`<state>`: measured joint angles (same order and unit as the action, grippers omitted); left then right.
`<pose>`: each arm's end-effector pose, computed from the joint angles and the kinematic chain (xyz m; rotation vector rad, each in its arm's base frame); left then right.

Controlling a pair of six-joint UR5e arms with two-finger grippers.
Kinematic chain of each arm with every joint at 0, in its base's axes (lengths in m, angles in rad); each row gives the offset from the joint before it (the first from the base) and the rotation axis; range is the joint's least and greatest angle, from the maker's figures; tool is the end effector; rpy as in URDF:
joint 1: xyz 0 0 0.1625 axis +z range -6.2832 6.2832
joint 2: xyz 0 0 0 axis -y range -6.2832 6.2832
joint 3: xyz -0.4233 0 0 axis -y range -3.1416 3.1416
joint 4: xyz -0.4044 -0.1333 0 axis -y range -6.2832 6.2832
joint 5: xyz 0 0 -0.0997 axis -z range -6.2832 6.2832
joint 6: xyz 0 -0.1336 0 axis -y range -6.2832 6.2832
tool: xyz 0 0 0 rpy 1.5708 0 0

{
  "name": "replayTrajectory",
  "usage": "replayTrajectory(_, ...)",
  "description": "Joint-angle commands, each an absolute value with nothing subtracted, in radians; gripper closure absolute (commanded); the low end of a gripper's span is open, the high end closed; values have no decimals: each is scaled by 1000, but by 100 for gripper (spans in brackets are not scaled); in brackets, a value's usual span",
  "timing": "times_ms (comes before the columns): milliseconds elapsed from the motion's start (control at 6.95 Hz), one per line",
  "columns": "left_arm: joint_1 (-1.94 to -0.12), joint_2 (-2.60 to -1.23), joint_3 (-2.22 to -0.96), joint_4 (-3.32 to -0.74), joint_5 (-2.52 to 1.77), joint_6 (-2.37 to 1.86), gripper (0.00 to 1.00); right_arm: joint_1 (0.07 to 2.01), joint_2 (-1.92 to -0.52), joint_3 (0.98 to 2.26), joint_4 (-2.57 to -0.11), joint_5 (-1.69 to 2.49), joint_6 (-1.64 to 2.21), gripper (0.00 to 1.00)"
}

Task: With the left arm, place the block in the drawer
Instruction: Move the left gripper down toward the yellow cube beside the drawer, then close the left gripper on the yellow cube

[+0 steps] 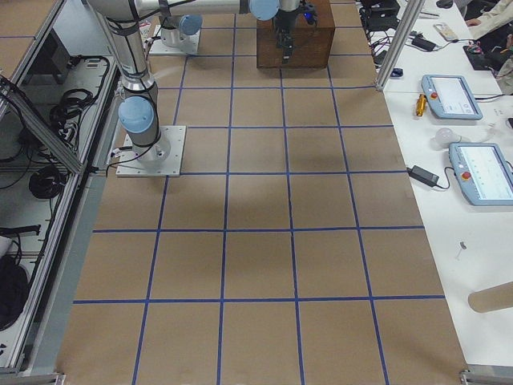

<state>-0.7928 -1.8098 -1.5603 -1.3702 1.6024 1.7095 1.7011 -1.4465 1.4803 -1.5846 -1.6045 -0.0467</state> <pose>0.3222 -0.5109 0.3459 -1.4039 -2.7916 -0.0608 0.1996 -0.5322 0.4334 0.2751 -3.0947 -0.0288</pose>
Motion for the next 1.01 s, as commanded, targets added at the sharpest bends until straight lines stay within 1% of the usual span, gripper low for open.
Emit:
replayTrajectory(0,-762,-1873,-1667,-1122,1603,2027,0,1701,-1447,1480,-1585,-1605,-48,0)
replayTrajectory(575,-758,-2009,-1674,-997,1601,2333,0,1701,-1447,1480,-1585,-1605,-46,0)
replayTrajectory(863,-758,-2051,-1674,-979,1601,2364,0,1701,-1447,1480,-1585,-1605,-46,0)
